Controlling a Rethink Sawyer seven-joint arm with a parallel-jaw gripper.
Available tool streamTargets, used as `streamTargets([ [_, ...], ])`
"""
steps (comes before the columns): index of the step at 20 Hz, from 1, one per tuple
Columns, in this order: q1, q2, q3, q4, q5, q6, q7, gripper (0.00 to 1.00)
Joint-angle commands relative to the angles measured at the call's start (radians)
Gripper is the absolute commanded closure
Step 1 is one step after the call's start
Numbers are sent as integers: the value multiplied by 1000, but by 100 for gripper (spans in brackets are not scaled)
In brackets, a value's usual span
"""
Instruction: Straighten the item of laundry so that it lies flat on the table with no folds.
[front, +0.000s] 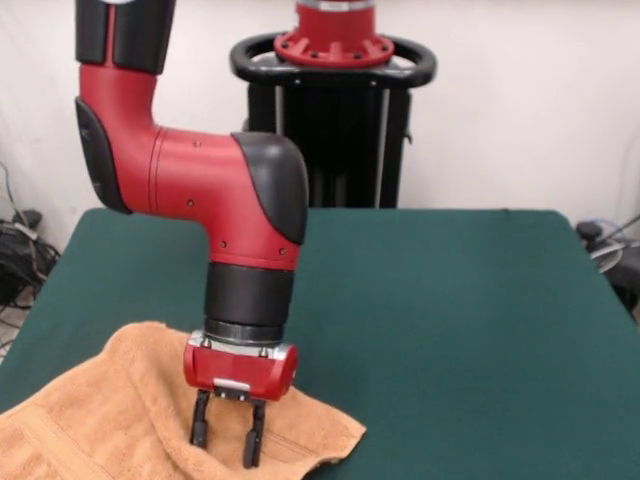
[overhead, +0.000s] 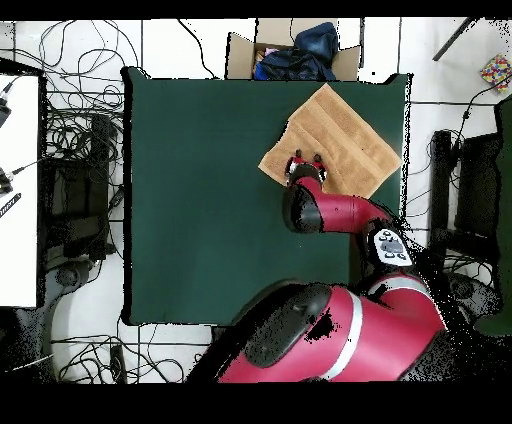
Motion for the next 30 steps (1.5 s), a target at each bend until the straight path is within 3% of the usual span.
streamTargets([
  [1,57,75,21,34,218,602,133,0],
  [4,39,59,54,77,288,716,133,0],
  [13,-86,200,277,173,422,585,95,0],
  [18,-89,258,308,155,443,505,100,0],
  [21,-97,285,326,146,469,525,93,0],
  [26,-18,243,260,186,612,654,266,0],
  [30,135,213,94,140,691,850,419,0],
])
